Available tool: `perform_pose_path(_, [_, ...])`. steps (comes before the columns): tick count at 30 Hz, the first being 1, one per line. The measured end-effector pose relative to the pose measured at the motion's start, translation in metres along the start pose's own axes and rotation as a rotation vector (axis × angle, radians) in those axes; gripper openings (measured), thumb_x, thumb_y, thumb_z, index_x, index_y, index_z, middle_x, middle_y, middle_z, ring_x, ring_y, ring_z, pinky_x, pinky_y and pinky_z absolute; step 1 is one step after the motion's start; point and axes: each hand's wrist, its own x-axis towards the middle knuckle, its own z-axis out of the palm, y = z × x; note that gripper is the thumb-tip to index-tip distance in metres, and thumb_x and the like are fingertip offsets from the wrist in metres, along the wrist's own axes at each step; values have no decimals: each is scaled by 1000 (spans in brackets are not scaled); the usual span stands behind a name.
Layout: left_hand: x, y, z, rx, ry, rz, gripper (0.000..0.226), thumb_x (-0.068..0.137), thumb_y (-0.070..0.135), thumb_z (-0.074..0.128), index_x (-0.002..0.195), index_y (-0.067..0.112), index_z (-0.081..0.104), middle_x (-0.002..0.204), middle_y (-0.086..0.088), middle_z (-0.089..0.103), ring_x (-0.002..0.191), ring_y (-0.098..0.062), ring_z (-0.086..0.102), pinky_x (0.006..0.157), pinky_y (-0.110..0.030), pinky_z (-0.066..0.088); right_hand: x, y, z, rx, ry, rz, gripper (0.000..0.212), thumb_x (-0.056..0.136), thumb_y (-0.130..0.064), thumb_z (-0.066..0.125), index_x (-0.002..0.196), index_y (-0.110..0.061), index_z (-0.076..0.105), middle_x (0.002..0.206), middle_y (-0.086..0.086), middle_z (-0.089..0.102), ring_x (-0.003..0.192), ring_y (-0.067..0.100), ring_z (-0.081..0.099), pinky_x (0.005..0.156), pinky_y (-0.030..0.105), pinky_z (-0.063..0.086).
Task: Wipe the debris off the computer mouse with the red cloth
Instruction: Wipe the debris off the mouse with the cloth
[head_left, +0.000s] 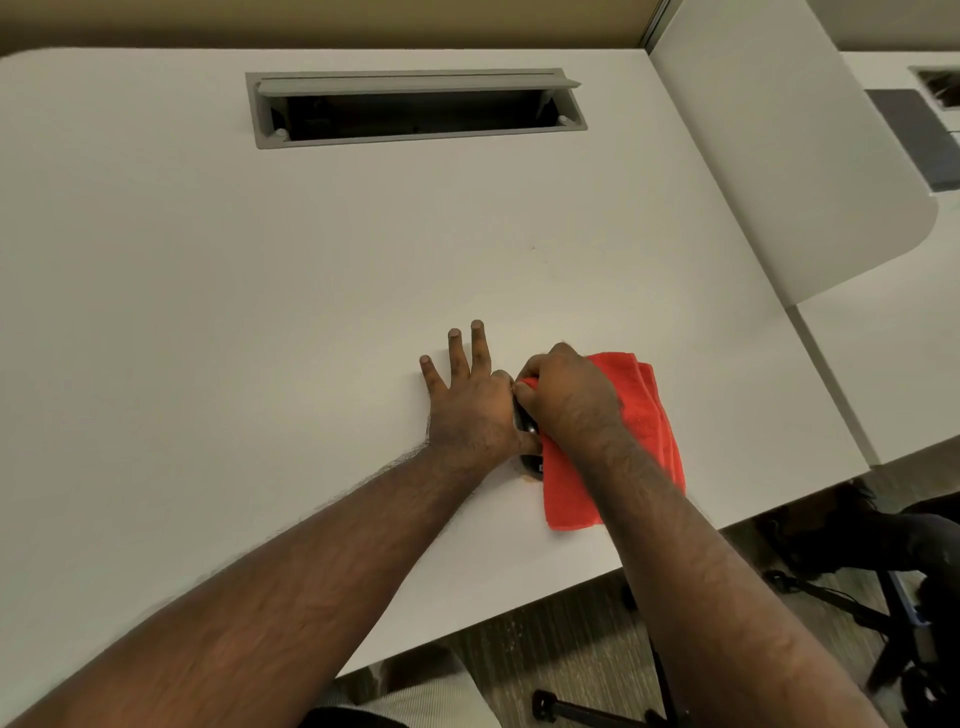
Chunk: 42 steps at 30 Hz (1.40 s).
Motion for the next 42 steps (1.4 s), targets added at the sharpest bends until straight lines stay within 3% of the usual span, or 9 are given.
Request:
perform_pose_path(4, [-1,0,-2,-3,-12,0,87,66,82,63,131,24,57,163,-12,-21,148,-38,-22,113,-69,-6,3,2,-1,30,-35,-23,23,88,-37,58,101,-24,71,112,2,55,96,20,60,78,41,57])
perform_pose_path(10, [-4,3,-5,-14,-38,17,88,65,81,66,132,25,55,162,-12,-25,147,-38,-26,113,-69,-9,6,22,1,185,50,80,21,90,-30,59,99,-17,73,111,5,60,94,19,62,82,33,53])
perform_pose_path(19, [-7,5,-9,12,-73,26,87,70,78,64,139,27,50,162,-12,-25,147,-39,-25,114,-70,-4,-10,52,-6,276,-57,-50,14,84,-39,67,88,-28,74,83,-12,56,82,8,55,63,14,36])
perform_pose_path(24, [-5,5,-10,7,-77,36,87,68,79,65,137,26,53,163,-11,-24,147,-38,-25,114,-70,-6,-3,34,2,247,65,-20,18,89,-31,60,94,-24,75,98,-1,61,88,13,59,75,25,45])
perform_pose_path(27, [-6,5,-10,13,-70,37,88,68,79,65,137,27,53,163,-11,-24,147,-38,-25,114,-70,-6,-2,29,1,223,41,-36,21,91,-29,56,99,-22,74,104,1,60,92,15,60,81,31,50])
perform_pose_path(31, [-6,6,-10,17,-77,26,84,70,78,64,136,27,53,163,-11,-23,147,-38,-24,114,-70,-5,-11,38,-9,103,-53,-120,21,90,-36,60,102,-25,73,96,-4,56,86,11,54,75,26,45])
perform_pose_path(37, [-6,6,-10,28,-69,39,85,71,79,63,135,25,54,163,-11,-23,148,-38,-23,114,-70,-5,-12,17,-10,-68,13,-106,24,95,-30,52,108,-21,71,111,4,55,93,22,61,80,37,54])
perform_pose_path(42, [-7,6,-10,17,-67,39,83,70,79,63,134,26,55,163,-11,-22,148,-38,-23,114,-70,-5,-10,13,-10,-170,-28,-162,23,94,-26,53,108,-21,71,109,4,54,89,22,61,78,39,56])
